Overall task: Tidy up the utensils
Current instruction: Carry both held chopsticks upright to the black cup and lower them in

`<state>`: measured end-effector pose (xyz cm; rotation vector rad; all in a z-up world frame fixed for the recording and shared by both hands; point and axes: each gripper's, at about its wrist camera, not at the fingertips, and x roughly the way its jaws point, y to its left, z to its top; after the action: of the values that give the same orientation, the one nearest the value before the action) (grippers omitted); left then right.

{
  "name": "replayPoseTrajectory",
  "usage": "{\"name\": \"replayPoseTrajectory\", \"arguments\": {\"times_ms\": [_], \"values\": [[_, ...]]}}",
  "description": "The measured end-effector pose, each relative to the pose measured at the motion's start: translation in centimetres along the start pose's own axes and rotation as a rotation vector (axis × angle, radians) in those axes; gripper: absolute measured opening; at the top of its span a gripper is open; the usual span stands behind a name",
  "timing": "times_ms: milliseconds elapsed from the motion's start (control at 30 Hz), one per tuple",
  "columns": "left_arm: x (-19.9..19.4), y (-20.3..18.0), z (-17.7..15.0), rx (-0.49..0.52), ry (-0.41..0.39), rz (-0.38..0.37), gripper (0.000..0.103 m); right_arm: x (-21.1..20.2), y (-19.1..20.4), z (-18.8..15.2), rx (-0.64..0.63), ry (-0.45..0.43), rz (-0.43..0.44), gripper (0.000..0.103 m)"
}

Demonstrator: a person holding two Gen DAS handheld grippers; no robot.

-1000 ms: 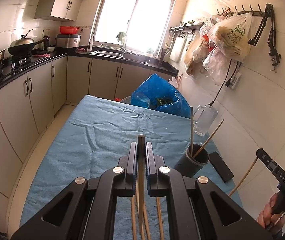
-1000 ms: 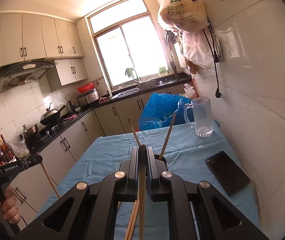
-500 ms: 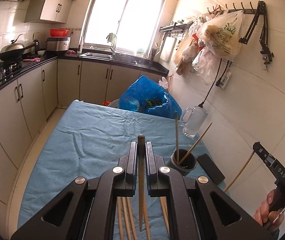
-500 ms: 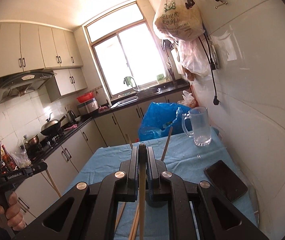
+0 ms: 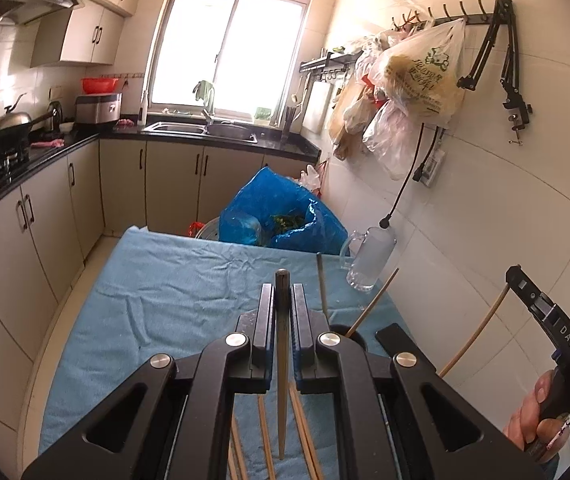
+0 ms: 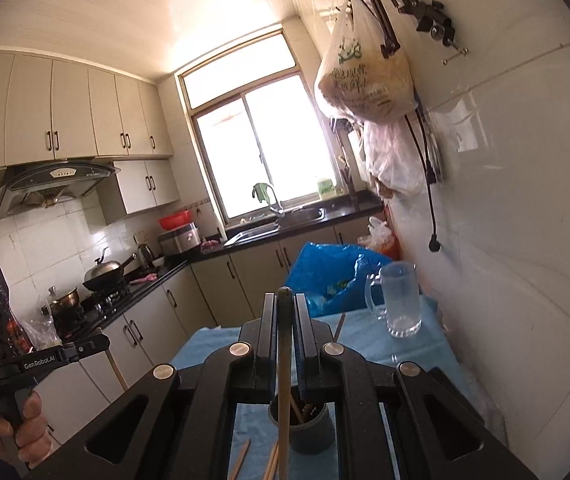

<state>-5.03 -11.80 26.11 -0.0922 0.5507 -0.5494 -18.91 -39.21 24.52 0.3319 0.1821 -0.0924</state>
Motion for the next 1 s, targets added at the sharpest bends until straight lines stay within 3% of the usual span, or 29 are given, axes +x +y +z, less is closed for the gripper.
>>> {"name": "replayPoseTrajectory", "arguments": {"times_ms": [500, 1000], "values": [[1.3, -2.8, 3.6, 0.018, -0.022, -0.035, 0.007, 2.6, 0.4, 4.2, 0.001, -0.046, 0.003, 0.008], [3.9, -5.0, 7.9, 0.012, -0.078, -0.064, 0.007, 6.0, -0.2, 6.4, 0.000, -0.065, -0.032, 0.008]]}}
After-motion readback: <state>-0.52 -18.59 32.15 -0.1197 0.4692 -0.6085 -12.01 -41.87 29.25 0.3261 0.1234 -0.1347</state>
